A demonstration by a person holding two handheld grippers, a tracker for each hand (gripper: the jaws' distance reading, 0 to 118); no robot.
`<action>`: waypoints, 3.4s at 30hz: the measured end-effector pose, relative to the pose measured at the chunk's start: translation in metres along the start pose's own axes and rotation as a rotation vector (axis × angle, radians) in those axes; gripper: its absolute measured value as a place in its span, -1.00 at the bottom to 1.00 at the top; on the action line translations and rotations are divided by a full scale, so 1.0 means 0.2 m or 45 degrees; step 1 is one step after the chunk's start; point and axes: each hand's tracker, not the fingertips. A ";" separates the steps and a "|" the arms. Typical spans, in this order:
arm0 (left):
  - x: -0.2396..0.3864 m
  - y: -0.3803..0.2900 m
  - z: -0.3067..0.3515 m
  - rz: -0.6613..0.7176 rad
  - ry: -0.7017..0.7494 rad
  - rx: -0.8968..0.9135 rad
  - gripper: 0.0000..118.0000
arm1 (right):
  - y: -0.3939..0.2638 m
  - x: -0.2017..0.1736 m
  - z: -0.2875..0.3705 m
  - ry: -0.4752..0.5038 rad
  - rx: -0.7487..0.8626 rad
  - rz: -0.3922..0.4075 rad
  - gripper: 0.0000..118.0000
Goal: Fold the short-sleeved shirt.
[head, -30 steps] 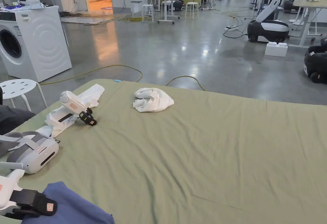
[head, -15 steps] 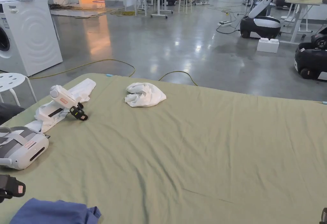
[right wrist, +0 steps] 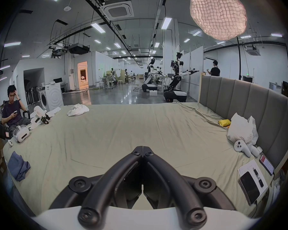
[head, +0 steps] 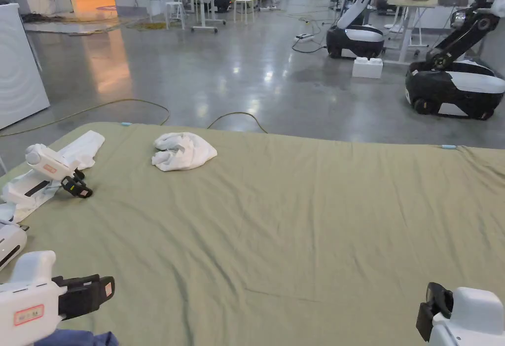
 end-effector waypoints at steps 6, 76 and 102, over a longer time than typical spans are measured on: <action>0.46 -0.06 -0.13 -0.162 0.062 0.253 0.00 | 0.04 -0.04 0.00 0.012 0.019 0.009 -1.00; 0.92 -0.14 -0.13 -0.281 0.170 0.671 0.69 | 0.06 -0.03 0.05 -0.067 0.228 0.050 0.99; 0.86 -0.12 -0.14 -0.162 0.110 0.593 0.69 | 0.19 -0.08 -0.01 -0.123 0.030 -0.164 1.00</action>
